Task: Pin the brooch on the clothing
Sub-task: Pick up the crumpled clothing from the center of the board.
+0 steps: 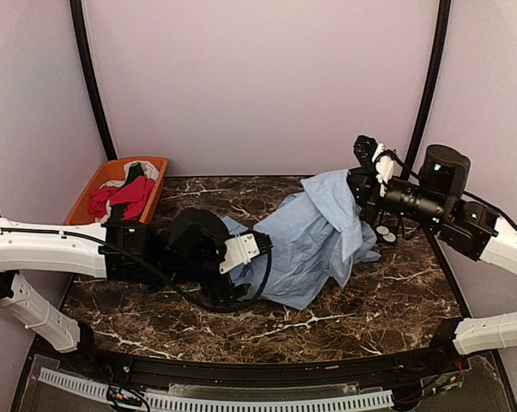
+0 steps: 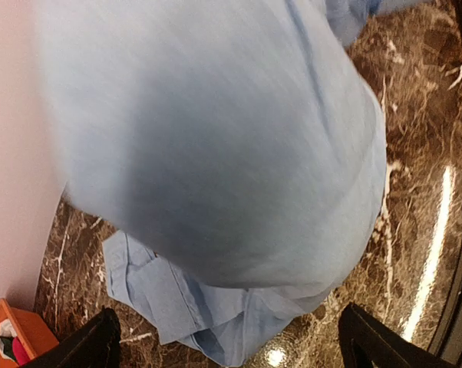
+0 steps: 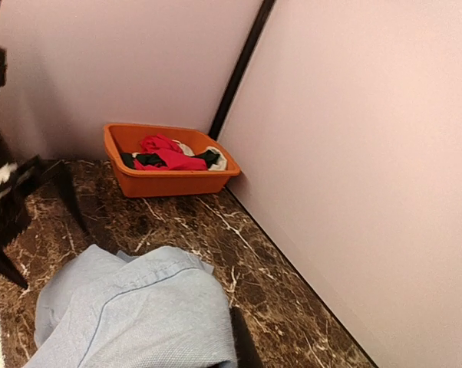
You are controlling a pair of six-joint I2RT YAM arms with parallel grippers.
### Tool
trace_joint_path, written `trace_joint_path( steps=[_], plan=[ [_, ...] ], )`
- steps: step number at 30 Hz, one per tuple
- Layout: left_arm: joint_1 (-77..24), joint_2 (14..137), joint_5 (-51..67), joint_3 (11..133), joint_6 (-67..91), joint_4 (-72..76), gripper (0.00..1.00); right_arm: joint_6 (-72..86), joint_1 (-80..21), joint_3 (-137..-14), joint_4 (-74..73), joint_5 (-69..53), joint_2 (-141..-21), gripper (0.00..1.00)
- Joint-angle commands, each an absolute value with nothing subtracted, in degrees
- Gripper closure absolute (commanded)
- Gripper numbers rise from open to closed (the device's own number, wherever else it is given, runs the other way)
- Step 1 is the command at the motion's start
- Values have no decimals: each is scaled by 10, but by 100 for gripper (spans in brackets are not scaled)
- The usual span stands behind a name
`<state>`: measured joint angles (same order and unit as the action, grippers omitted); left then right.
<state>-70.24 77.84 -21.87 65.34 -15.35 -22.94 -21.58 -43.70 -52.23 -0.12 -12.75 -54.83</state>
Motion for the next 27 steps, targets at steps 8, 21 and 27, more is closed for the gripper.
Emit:
trace_joint_path(
  steps=[8,21,27],
  plan=[
    [-703,793,-197,563,-75,-82,1,-157,-433,-572,24,108,-601,100],
    [-716,977,-256,617,-81,-82,9,-147,-417,-586,30,126,-607,100],
    [-715,999,-273,610,-78,-26,24,-149,-413,-588,21,121,-602,100]
  ],
)
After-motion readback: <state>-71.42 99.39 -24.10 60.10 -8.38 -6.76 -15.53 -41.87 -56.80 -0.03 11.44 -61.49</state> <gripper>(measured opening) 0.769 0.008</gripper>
